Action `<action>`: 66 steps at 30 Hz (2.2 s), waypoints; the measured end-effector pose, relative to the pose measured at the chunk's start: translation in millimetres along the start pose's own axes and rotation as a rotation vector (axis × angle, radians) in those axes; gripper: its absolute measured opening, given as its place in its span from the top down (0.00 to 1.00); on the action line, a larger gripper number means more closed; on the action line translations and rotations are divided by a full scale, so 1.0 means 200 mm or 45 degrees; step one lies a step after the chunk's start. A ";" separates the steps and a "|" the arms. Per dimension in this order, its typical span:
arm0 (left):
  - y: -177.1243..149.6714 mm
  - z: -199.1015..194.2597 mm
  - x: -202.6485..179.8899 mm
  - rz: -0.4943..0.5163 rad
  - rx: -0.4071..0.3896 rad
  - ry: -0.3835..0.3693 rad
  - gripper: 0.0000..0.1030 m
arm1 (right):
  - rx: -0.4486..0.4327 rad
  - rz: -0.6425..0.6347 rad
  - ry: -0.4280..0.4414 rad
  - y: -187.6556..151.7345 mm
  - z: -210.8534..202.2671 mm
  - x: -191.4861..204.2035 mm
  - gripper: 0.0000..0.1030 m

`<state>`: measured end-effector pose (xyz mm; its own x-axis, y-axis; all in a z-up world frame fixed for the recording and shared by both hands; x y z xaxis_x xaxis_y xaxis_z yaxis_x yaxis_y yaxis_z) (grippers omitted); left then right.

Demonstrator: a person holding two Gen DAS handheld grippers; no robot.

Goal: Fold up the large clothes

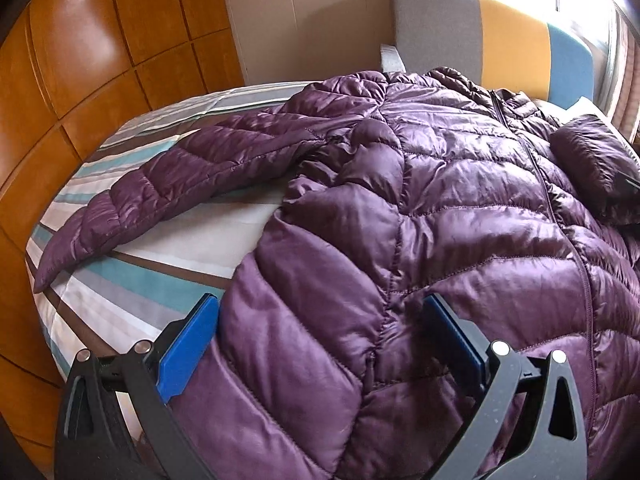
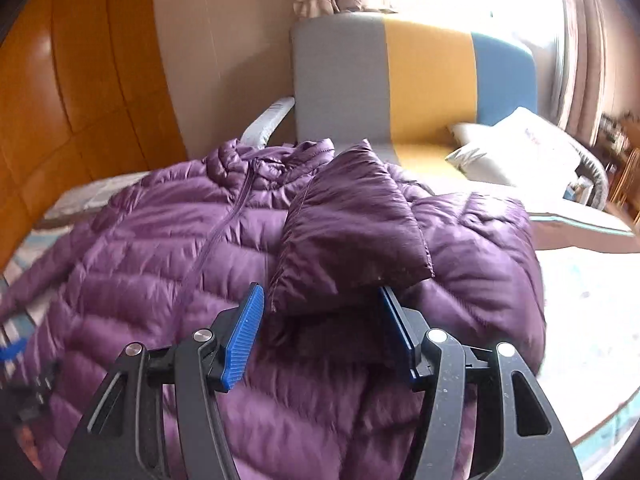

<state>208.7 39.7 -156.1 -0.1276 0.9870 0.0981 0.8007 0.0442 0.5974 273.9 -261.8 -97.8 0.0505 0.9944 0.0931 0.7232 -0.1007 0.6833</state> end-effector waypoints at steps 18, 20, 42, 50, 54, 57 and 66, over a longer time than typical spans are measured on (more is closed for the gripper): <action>0.30 -0.07 -0.23 0.003 -0.103 -0.237 0.02 | -0.112 0.020 -0.114 -0.04 -0.21 -0.04 0.43; 0.38 -0.05 -0.33 0.023 -0.119 -0.260 0.02 | -0.119 0.122 -0.221 -0.07 -0.26 -0.21 0.43; 0.61 0.23 -0.36 -0.082 -0.074 -0.251 0.95 | -0.128 0.391 -0.344 -0.07 -0.23 -0.56 0.50; 0.54 0.27 -0.31 -0.076 -0.089 -0.161 0.94 | -0.002 0.328 -0.175 0.03 0.09 -0.44 0.66; 0.51 0.28 -0.30 -0.072 -0.071 -0.171 0.89 | 0.117 0.269 -0.265 -0.02 0.25 -0.47 0.69; 0.50 0.28 -0.31 -0.063 -0.064 -0.186 0.82 | 0.133 0.282 -0.263 -0.04 0.29 -0.49 0.69; 0.54 -0.01 -0.24 -0.125 -0.253 -0.130 0.26 | 0.031 0.259 -0.253 -0.01 0.09 -0.44 0.69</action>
<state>300.1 -3.6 -95.4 -0.1310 0.9904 -0.0433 0.6552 0.1193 0.7460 280.6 -348.5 -120.4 0.3286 0.9410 0.0811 0.7005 -0.3004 0.6473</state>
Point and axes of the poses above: each gripper's, at about its wrist camera, not at the fingertips, and z roughly the way its jaws point, x to its left, y to its top, the point moved 6 cm from there along z, roughly the way its jaws point, and after that the axes turned 2 degrees about x, right-handed, at the moved point
